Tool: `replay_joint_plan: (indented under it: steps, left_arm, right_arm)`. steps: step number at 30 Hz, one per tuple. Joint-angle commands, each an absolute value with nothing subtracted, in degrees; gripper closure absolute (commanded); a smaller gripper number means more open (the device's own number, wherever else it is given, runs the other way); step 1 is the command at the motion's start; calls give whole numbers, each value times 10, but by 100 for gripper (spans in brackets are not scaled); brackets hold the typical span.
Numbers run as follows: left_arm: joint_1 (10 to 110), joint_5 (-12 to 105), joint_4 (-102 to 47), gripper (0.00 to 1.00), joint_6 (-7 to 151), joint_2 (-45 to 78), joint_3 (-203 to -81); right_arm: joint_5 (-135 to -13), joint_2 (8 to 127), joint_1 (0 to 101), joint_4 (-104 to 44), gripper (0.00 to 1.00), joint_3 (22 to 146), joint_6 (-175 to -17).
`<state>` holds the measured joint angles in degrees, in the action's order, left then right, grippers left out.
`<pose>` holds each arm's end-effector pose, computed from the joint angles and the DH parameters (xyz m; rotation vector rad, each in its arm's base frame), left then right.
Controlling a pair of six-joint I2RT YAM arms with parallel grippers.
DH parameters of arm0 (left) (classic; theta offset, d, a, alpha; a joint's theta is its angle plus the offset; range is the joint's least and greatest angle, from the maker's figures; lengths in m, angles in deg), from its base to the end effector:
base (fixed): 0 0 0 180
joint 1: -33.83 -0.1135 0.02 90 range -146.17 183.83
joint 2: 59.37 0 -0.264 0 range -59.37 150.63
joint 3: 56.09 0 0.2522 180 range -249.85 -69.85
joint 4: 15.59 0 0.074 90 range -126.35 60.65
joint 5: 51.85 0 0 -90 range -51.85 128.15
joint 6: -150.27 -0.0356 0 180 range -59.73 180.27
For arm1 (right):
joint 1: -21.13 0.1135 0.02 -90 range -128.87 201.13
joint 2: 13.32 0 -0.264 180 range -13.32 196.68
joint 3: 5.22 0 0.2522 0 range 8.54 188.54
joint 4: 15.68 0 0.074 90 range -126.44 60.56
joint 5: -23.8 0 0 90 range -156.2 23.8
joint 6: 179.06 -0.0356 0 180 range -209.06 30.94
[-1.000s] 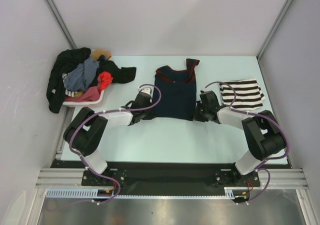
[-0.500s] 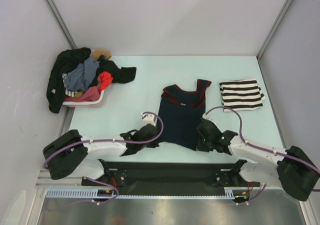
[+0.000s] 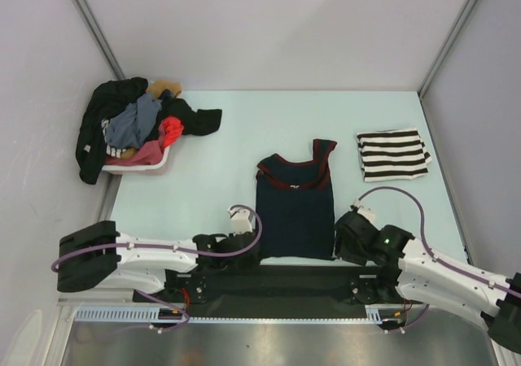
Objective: Fold and stack the tank tops
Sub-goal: Fold the tank top
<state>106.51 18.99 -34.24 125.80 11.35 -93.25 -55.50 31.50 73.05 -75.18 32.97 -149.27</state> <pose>0.0734 -0.1960 0.1382 0.0119 2.5299 -0.6556 0.0837 0.0962 0.1708 0.2518 2.7257 0.3369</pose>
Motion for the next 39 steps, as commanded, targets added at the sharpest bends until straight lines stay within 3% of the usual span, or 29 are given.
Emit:
replay_joint_plan:
  steps: [1,3,4,5,7,12,19,22,26,32,39]
  left_arm:
    - [1121,212,-465,78,1315,105,-906]
    - [1144,196,-496,60,1343,106,-916]
    - [1149,193,-504,45,1349,105,-919]
    - [1154,191,-515,38,1352,104,-924]
    - [1157,185,-521,33,1359,96,-924]
    - [1152,149,-586,27,1352,30,-946]
    - [1010,203,-566,27,1232,-107,-931]
    - [924,231,-563,28,1156,-137,-953]
    - [809,274,-530,29,1070,-98,-998]
    - [674,421,-393,38,1022,11,-1018]
    - [648,501,-276,47,1067,150,-1069]
  right_arm:
    - [-529,267,733,-833,46,359,-1495]
    - [-513,256,733,-843,41,375,-1493]
    - [-498,255,731,-850,34,397,-1493]
    - [-500,261,729,-838,34,404,-1472]
    - [-493,277,725,-804,34,431,-1455]
    - [-518,395,696,-680,45,494,-1365]
    - [-552,636,677,-577,44,684,-1224]
    - [-543,716,689,-597,52,759,-1213]
    - [-592,731,703,-545,61,731,-1237]
    - [-622,698,739,-483,78,630,-1282]
    - [-630,688,790,-425,90,536,-1343]
